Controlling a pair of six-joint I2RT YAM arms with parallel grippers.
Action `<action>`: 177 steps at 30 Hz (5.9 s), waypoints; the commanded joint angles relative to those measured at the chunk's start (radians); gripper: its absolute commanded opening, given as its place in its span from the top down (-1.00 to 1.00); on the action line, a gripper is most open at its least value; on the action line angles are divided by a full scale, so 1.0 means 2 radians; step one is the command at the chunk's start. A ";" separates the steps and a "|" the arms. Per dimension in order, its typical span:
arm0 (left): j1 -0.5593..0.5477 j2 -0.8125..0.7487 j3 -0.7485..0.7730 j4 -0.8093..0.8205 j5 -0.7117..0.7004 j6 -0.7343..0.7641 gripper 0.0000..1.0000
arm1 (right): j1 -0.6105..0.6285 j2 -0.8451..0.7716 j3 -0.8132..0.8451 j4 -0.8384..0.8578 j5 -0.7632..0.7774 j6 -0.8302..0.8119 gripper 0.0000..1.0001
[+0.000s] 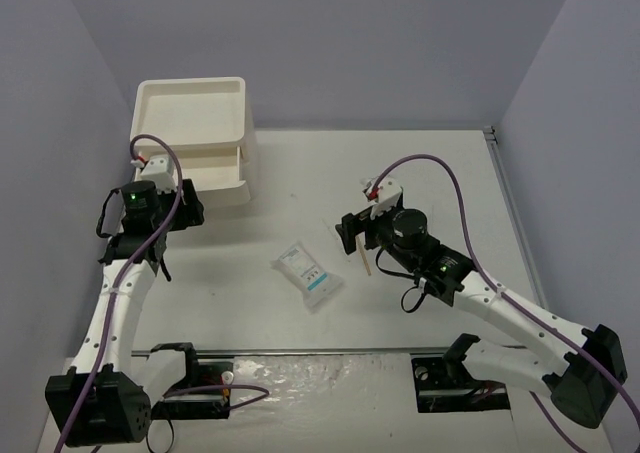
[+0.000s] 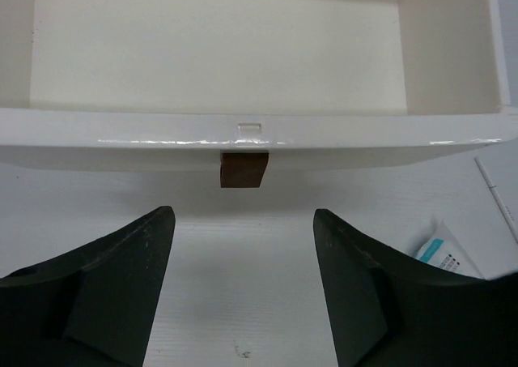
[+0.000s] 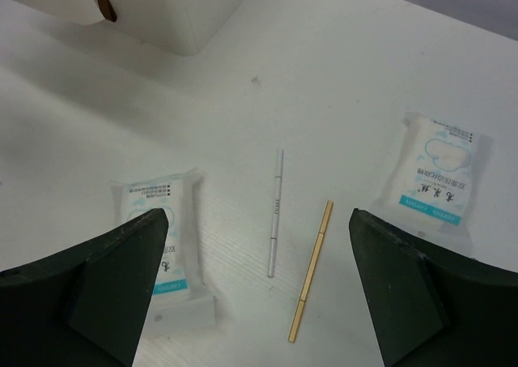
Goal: Organize the makeup
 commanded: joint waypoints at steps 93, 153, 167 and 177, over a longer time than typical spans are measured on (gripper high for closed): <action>-0.305 0.029 0.046 0.226 -0.101 -0.283 1.00 | 0.090 0.132 0.116 0.119 -0.027 0.085 -0.14; -0.057 -0.050 0.102 -0.058 0.041 -0.147 -0.82 | -0.074 0.293 0.034 -0.056 -0.013 0.111 0.40; -0.288 -0.023 0.050 0.051 -0.035 -0.238 -0.83 | -0.018 0.163 0.055 -0.028 -0.014 0.069 1.00; -0.368 0.070 0.079 0.163 -0.075 -0.272 -0.80 | 0.033 0.086 0.060 0.071 -0.093 0.084 1.00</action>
